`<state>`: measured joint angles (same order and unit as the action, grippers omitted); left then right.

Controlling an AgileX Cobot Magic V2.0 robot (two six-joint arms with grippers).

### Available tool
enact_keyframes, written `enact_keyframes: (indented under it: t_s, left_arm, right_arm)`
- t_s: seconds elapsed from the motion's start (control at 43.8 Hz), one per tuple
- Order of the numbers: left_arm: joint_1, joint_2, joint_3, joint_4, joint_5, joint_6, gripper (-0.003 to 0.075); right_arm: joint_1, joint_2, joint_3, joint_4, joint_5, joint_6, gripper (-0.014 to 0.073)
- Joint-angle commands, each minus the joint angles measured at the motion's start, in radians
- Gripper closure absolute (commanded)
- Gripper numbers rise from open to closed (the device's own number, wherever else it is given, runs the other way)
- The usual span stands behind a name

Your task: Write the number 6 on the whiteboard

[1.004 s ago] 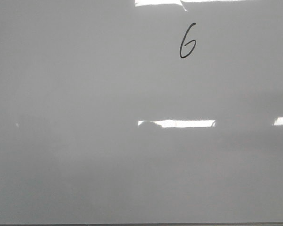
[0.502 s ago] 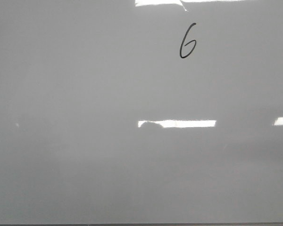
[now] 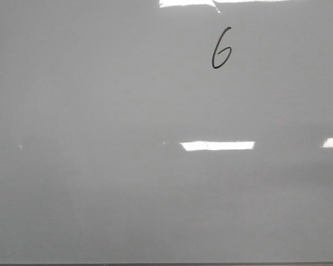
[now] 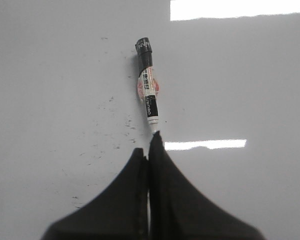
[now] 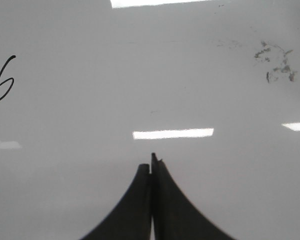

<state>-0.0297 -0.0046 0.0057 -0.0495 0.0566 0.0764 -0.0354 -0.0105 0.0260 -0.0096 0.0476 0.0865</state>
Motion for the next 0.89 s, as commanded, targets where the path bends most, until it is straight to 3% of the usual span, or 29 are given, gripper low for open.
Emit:
enact_keyframes:
  t_s: [0.0,0.867]
  left_arm:
    - [-0.007,-0.014,0.003,-0.010,-0.081,0.001,0.0741]
    - [-0.007,-0.014,0.003,-0.010,-0.081,0.001,0.0741]
  right_arm:
    - [-0.003,-0.020,-0.004,0.002,-0.088,-0.001,0.0662]
    - [0.030,-0.019,-0.004,0.002,-0.086,-0.001,0.0662]
